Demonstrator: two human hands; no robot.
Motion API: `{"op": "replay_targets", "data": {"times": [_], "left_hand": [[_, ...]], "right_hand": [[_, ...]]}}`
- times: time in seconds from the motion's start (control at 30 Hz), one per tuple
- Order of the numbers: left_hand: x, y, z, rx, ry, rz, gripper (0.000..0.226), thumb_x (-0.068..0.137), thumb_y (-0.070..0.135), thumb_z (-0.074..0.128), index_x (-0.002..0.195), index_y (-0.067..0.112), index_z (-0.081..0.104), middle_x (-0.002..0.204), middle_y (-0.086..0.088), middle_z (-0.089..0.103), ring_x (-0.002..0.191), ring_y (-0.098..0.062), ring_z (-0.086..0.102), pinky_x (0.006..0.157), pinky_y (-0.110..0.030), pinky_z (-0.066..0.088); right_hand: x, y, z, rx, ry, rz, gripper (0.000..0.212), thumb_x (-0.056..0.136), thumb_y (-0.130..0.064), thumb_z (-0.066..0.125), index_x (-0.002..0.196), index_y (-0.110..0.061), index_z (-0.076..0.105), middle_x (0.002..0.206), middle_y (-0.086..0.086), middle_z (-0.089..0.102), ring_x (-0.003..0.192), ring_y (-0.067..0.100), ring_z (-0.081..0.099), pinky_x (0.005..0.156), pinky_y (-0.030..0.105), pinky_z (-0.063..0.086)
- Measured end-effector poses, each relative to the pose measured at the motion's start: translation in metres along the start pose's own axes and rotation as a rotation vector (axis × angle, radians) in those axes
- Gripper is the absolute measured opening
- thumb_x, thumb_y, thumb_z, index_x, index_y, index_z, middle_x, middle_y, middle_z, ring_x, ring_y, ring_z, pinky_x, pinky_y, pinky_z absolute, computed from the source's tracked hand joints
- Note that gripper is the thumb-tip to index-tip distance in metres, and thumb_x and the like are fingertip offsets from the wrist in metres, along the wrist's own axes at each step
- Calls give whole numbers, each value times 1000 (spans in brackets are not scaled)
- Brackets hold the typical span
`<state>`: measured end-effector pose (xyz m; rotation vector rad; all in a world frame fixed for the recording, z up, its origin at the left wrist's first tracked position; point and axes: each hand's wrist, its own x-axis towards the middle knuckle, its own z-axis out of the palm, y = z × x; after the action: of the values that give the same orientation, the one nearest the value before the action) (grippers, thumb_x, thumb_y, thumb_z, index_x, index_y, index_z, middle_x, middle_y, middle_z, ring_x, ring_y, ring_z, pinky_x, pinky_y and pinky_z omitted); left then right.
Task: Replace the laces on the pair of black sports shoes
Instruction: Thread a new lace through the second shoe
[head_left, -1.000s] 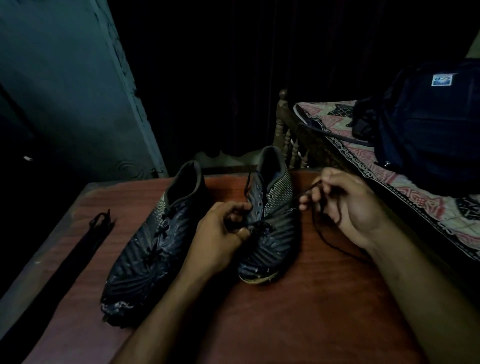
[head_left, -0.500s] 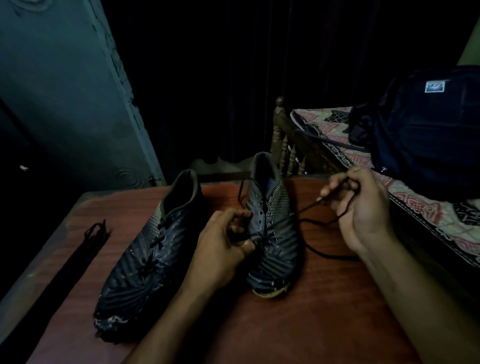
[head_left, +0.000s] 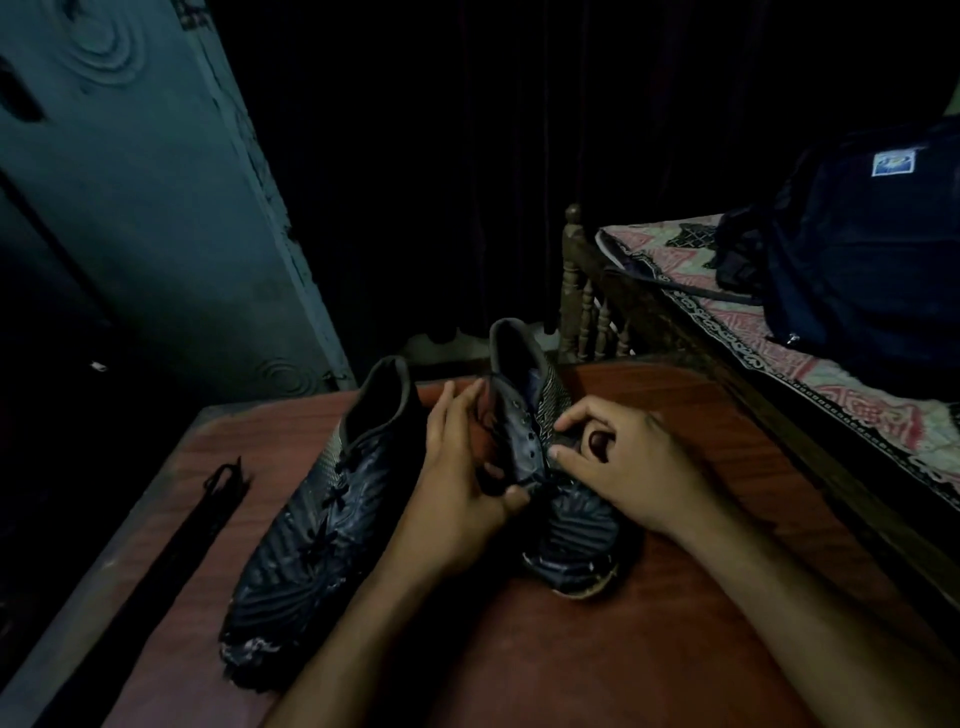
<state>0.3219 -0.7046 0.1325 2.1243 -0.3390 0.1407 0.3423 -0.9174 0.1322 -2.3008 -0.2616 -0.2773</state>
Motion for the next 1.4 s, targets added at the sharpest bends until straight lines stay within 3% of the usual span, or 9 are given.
{"op": "replay_targets", "data": {"times": [0.1, 0.33, 0.43, 0.5, 0.6, 0.83, 0.97, 1.17, 1.4], "left_hand": [[16, 8, -6, -9, 3, -38, 93, 81, 31, 61, 158, 48, 12, 167, 14, 17, 149, -36, 36, 117, -52, 41], [47, 32, -12, 275, 75, -57, 27, 99, 25, 67, 126, 20, 67, 102, -2, 71, 85, -22, 72, 76, -41, 62], [36, 54, -22, 454, 128, 10, 12, 98, 26, 67, 105, 22, 77, 90, 1, 75, 83, -16, 71, 68, -28, 54], [27, 67, -33, 642, -1, -2, 25, 99, 26, 62, 75, 23, 66, 75, 0, 67, 79, -25, 68, 64, -32, 45], [8, 78, -52, 836, -244, -108, 27, 92, 39, 53, 74, 20, 58, 81, -4, 66, 81, -29, 66, 70, -36, 46], [-57, 104, -86, 473, -245, -115, 11, 96, 30, 69, 88, 32, 75, 99, 12, 71, 89, 1, 65, 79, -20, 50], [-63, 119, -90, 93, -144, -129, 35, 90, 48, 68, 91, 14, 75, 99, -13, 74, 93, -18, 66, 88, -43, 48], [-56, 150, -80, -76, -146, -61, 41, 100, 28, 62, 83, -10, 62, 78, -13, 62, 77, -23, 56, 75, -35, 45], [-64, 139, -78, -33, -150, -86, 35, 97, 34, 62, 71, 10, 66, 70, -6, 56, 67, -17, 48, 63, -28, 38]], "right_hand": [[-2, 1, 2, -7, -24, 3, 21, 82, -49, 75, 94, -39, 61, 66, -13, 56, 73, 2, 52, 60, 25, 39], [-6, -5, 1, 11, -29, -41, 19, 87, -45, 72, 90, -32, 58, 57, -6, 53, 58, 4, 50, 52, 25, 38], [-6, -8, -1, -14, -8, -41, 19, 88, -42, 72, 90, -30, 57, 61, 0, 58, 58, 9, 54, 47, 21, 34], [-7, -11, -2, -29, 4, -29, 20, 87, -42, 73, 91, -29, 58, 63, -1, 60, 57, 8, 55, 45, 19, 32], [-8, -13, -4, -31, 5, 8, 20, 86, -41, 74, 89, -31, 58, 64, -6, 58, 58, 2, 53, 46, 19, 34], [-10, -17, -5, -6, -9, 13, 18, 89, -38, 70, 89, -31, 54, 68, -12, 47, 64, 7, 49, 54, 26, 37], [-14, -27, -7, -22, 270, -384, 19, 81, -31, 58, 99, -25, 61, 91, -10, 53, 91, 18, 51, 81, 42, 48], [-30, -68, 8, 96, 364, -766, 37, 100, -45, 49, 98, -13, 67, 93, -2, 64, 90, 21, 59, 78, 37, 44], [4, -19, 10, 593, 455, -17, 38, 97, -41, 36, 88, -18, 65, 73, -3, 66, 67, 17, 62, 69, 38, 52]]}}
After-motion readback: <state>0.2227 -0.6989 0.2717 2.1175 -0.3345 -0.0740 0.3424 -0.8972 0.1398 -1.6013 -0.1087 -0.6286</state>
